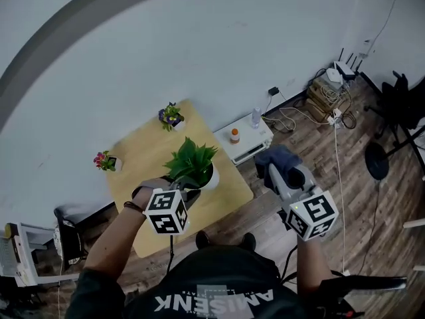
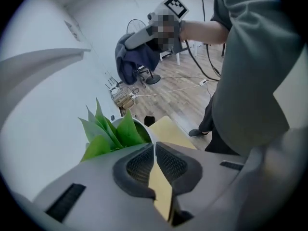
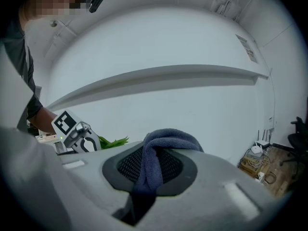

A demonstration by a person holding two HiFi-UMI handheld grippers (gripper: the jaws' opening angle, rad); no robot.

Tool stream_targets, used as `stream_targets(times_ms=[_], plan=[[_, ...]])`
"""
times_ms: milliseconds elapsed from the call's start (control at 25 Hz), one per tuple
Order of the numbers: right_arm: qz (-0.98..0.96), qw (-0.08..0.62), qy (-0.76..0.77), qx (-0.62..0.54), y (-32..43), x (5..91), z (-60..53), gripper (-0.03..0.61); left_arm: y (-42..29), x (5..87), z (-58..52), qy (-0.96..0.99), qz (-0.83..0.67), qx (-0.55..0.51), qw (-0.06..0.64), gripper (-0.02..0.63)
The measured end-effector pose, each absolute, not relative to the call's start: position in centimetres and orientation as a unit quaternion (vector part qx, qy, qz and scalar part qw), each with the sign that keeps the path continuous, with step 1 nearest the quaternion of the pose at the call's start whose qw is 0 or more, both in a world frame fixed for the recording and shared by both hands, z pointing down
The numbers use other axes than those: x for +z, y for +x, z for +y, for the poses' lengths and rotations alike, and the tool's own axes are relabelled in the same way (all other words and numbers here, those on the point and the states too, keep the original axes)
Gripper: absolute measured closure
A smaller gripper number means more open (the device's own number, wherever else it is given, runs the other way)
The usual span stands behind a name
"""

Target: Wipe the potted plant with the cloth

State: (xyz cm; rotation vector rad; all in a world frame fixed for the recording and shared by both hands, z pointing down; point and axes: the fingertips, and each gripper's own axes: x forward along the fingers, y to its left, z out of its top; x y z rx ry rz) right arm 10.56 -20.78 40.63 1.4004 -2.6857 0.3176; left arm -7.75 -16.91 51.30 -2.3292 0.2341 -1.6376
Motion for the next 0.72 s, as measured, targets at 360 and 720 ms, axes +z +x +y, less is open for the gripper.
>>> stream_targets(times_ms=[360, 720], plan=[[-0.934, 0.016, 0.339, 0.11, 3.8, 38.6, -21.4, 0.528, -7.7, 44.0, -12.7, -0.82, 0.042, -0.541, 0.183, 0.597], [-0.973, -0.01, 0.192, 0.13, -1.2, 36.6, -22.5, 0.528, -6.6, 39.2, -10.4, -0.847, 0.027, -0.493, 0.196, 0.597]])
